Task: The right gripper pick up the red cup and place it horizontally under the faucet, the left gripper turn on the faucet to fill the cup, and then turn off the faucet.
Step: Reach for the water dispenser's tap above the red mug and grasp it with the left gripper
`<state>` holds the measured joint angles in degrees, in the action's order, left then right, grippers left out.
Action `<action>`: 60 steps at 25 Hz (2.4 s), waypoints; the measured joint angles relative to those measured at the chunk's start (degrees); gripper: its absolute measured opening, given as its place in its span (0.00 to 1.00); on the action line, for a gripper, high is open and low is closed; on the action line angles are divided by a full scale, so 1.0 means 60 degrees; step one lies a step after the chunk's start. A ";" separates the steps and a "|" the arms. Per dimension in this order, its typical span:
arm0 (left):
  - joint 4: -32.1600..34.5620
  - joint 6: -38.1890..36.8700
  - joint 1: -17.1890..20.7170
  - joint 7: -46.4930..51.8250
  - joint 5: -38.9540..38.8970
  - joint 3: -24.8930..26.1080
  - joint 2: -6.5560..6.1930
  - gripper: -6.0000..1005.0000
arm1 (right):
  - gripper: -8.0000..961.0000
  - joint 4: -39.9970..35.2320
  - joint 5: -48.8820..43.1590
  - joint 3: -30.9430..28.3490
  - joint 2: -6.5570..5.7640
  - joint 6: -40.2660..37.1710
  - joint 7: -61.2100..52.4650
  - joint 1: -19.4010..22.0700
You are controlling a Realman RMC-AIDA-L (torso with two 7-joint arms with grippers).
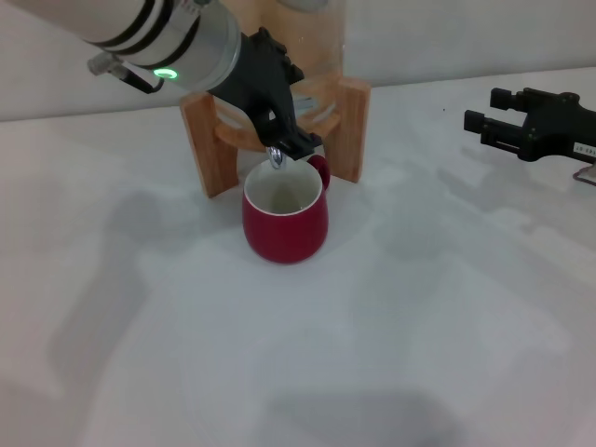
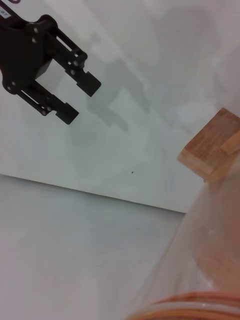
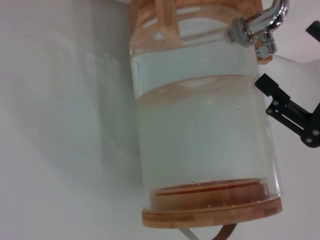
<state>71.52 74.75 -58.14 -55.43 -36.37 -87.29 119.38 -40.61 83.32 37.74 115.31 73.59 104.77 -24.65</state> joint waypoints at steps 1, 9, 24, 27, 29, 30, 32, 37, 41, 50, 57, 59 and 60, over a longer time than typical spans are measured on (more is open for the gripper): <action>-0.0060 -0.0036 -0.0031 -0.0024 -0.0014 0.0001 0.0000 0.79 | 0.60 0.0001 0.0000 0.0019 0.0000 -0.0026 0.0000 -0.0004; -0.0292 -0.0266 -0.0137 -0.0143 -0.0206 -0.0013 0.0014 0.79 | 0.60 0.0000 -0.0003 0.0041 0.0000 -0.0062 0.0000 -0.0018; -0.0561 -0.0319 -0.0132 -0.0229 -0.0456 -0.0014 0.0018 0.79 | 0.60 0.0085 -0.0001 0.0025 -0.0011 -0.0123 0.0000 0.0095; -0.0566 -0.0319 -0.0095 -0.0220 -0.0448 -0.0011 0.0016 0.79 | 0.60 0.0088 0.0000 0.0034 -0.0014 -0.0135 0.0000 0.0096; -0.0574 -0.0319 -0.0071 -0.0216 -0.0449 -0.0004 0.0014 0.79 | 0.60 0.0089 0.0000 0.0036 -0.0014 -0.0137 0.0000 0.0096; -0.0578 -0.0319 -0.0051 -0.0215 -0.0453 0.0003 0.0013 0.79 | 0.60 0.0089 -0.0001 0.0038 -0.0014 -0.0138 0.0000 0.0099; -0.0585 -0.0318 -0.0010 -0.0216 -0.0456 0.0015 0.0011 0.79 | 0.60 0.0089 -0.0001 0.0039 -0.0015 -0.0137 0.0000 0.0106; -0.0585 -0.0313 0.0033 -0.0216 -0.0467 0.0012 0.0011 0.79 | 0.60 0.0089 -0.0001 0.0039 -0.0014 -0.0137 -0.0002 0.0110; -0.0585 -0.0284 0.0037 -0.0214 -0.0470 0.0009 0.0010 0.79 | 0.60 0.0088 -0.0002 0.0039 -0.0014 -0.0137 -0.0006 0.0119; -0.0552 -0.0207 0.0038 -0.0201 -0.0486 -0.0009 0.0010 0.79 | 0.60 0.0089 -0.0025 0.0039 -0.0014 -0.0134 -0.0039 0.0125; -0.0504 -0.0118 0.0037 -0.0202 -0.0543 -0.0011 0.0010 0.79 | 0.60 0.0088 -0.0040 0.0030 -0.0019 -0.0135 -0.0053 0.0125; -0.0493 -0.0068 0.0037 -0.0215 -0.0562 -0.0011 0.0010 0.79 | 0.60 0.0089 -0.0043 0.0020 -0.0020 -0.0135 -0.0059 0.0125; -0.0489 -0.0059 0.0037 -0.0222 -0.0567 -0.0011 0.0011 0.79 | 0.60 0.0089 -0.0044 0.0015 -0.0021 -0.0135 -0.0063 0.0125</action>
<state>68.59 74.39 -57.92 -56.76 -39.77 -87.36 119.44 -40.08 83.06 37.82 115.18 72.78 104.39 -23.90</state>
